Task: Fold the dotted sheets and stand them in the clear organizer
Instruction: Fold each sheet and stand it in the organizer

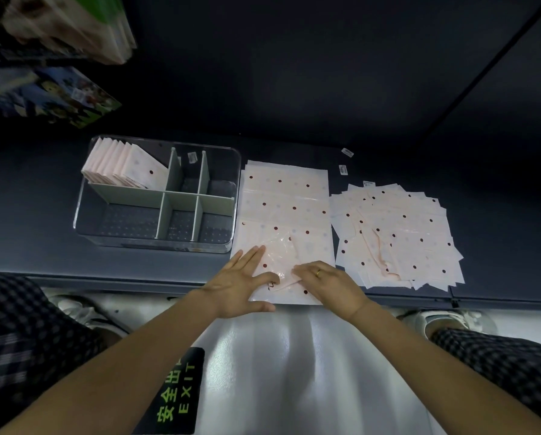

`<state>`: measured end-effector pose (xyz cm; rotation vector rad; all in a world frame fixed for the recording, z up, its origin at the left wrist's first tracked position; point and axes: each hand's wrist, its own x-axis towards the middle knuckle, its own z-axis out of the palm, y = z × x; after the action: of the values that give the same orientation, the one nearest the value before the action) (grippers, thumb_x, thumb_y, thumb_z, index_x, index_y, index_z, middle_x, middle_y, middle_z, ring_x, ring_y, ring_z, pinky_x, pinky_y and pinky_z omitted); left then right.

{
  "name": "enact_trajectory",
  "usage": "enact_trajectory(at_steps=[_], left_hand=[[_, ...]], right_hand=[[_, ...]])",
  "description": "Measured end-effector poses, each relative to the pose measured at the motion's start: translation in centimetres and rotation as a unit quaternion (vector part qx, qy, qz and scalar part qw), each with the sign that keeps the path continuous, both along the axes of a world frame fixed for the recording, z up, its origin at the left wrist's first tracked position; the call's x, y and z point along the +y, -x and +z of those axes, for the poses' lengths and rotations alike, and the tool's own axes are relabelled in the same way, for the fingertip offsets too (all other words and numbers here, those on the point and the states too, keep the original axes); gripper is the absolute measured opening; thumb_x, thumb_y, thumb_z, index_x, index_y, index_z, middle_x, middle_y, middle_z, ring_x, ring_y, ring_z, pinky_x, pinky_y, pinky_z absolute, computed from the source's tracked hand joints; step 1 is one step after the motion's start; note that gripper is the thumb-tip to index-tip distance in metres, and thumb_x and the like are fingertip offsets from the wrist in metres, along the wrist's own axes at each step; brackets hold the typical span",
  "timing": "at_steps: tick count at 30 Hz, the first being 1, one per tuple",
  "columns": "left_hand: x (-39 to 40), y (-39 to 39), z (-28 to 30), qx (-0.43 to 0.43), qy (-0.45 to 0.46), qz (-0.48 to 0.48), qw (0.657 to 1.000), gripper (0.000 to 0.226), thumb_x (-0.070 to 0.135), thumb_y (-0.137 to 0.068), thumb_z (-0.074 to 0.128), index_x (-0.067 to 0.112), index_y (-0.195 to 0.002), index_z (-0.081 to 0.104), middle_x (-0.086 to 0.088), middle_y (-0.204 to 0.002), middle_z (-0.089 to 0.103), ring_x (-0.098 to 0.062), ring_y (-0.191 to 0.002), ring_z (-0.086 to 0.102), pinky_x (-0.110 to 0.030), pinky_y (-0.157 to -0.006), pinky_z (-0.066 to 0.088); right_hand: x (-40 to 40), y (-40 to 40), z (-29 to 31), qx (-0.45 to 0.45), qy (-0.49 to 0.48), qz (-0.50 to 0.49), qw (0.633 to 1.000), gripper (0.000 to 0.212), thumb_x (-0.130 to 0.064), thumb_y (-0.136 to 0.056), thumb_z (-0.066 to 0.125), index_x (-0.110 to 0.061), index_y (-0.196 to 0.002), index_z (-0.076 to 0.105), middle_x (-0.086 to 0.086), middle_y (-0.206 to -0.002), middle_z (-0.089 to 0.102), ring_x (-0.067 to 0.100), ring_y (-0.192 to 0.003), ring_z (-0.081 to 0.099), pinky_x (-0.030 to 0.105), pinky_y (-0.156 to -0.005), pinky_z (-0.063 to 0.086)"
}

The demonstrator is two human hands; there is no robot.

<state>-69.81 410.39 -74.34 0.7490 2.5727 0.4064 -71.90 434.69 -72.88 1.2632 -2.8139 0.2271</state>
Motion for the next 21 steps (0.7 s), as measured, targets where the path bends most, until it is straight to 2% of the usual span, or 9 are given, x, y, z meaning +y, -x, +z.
enact_trajectory(at_steps=[2,5,8,10,13,16,17,18,21], left_hand=[[0.1,0.0,0.2,-0.003,-0.003,0.004,1.0,0.056,0.073,-0.084,0.037,0.045,-0.132,0.033,-0.01,-0.157,-0.019,-0.017,-0.143,-0.025,-0.034,-0.116,-0.015],[0.3,-0.1,0.6,-0.008,0.002,0.011,1.0,0.055,0.07,-0.085,0.041,0.041,-0.132,0.033,-0.011,-0.158,-0.016,-0.019,-0.144,-0.022,-0.034,-0.115,-0.014],[0.8,0.0,1.8,-0.028,-0.009,0.043,0.999,0.059,0.061,-0.087,0.049,0.035,-0.137,0.03,-0.011,-0.159,-0.004,-0.021,-0.146,-0.01,-0.033,-0.117,-0.006],[1.3,0.0,2.9,-0.047,-0.049,0.095,0.993,0.061,0.052,-0.09,0.052,0.031,-0.141,0.026,-0.011,-0.157,0.016,-0.023,-0.145,0.01,-0.033,-0.117,0.009],[1.7,0.4,4.4,-0.048,-0.108,0.205,0.972,0.05,0.039,-0.092,0.056,0.025,-0.135,0.035,-0.005,-0.13,0.054,-0.027,-0.117,0.05,-0.033,-0.091,0.042],[1.4,1.2,6.0,-0.024,-0.209,0.289,0.934,0.007,0.02,-0.092,0.057,0.014,-0.095,0.054,-0.006,-0.084,0.06,-0.029,-0.08,0.055,-0.035,-0.065,0.044],[1.1,1.5,6.6,-0.019,-0.242,0.311,0.919,0.01,0.016,-0.092,0.057,0.014,-0.083,0.054,-0.006,-0.074,0.057,-0.026,-0.071,0.051,-0.034,-0.059,0.04],[0.7,1.8,7.1,-0.018,-0.27,0.33,0.904,0.014,0.015,-0.092,0.058,0.014,-0.078,0.056,-0.005,-0.069,0.057,-0.024,-0.067,0.05,-0.032,-0.057,0.039],[-0.8,2.7,8.6,-0.02,-0.321,0.346,0.881,0.007,0.01,-0.091,0.059,0.007,-0.087,0.063,-0.006,-0.077,0.067,-0.015,-0.072,0.065,-0.033,-0.064,0.052]], right_hand=[[-0.1,0.3,0.5,0.016,-0.043,0.013,0.999,0.056,-0.003,-0.035,0.089,-0.01,-0.089,0.073,0.001,-0.084,0.072,0.015,-0.079,0.069,0.021,-0.041,0.051],[-0.7,0.7,1.1,0.036,-0.072,0.019,0.997,0.04,-0.006,-0.04,0.089,-0.01,-0.077,0.072,0.0,-0.07,0.069,0.015,-0.07,0.068,0.021,-0.037,0.048],[-1.1,1.2,1.7,-0.003,-0.01,-0.005,1.0,0.015,-0.004,-0.065,0.08,-0.003,-0.073,0.067,0.007,-0.061,0.063,0.023,-0.061,0.065,0.028,-0.041,0.05],[-1.2,1.7,2.9,-0.052,0.05,-0.062,0.995,0.008,-0.008,-0.083,0.067,0.0,-0.087,0.065,0.013,-0.071,0.065,0.029,-0.068,0.063,0.035,-0.054,0.052],[-1.1,2.5,5.5,-0.17,0.126,-0.156,0.965,0.012,-0.019,-0.097,0.05,-0.009,-0.101,0.056,0.007,-0.088,0.068,0.025,-0.077,0.062,0.036,-0.071,0.049],[-1.6,3.4,8.4,-0.269,0.219,-0.207,0.915,0.007,-0.02,-0.098,0.048,-0.021,-0.092,0.05,-0.001,-0.088,0.07,0.008,-0.081,0.067,0.019,-0.071,0.048],[-1.9,3.7,9.3,-0.287,0.244,-0.216,0.901,0.01,-0.02,-0.098,0.048,-0.023,-0.089,0.05,-0.001,-0.086,0.07,0.006,-0.08,0.068,0.018,-0.073,0.049],[-2.2,4.0,10.1,-0.304,0.264,-0.224,0.888,0.011,-0.019,-0.097,0.049,-0.023,-0.088,0.051,-0.001,-0.084,0.071,0.005,-0.079,0.068,0.02,-0.076,0.052],[-3.6,5.0,12.3,-0.334,0.284,-0.234,0.868,0.004,-0.02,-0.094,0.054,-0.023,-0.092,0.056,0.0,-0.084,0.072,0.012,-0.08,0.068,0.033,-0.082,0.056]])
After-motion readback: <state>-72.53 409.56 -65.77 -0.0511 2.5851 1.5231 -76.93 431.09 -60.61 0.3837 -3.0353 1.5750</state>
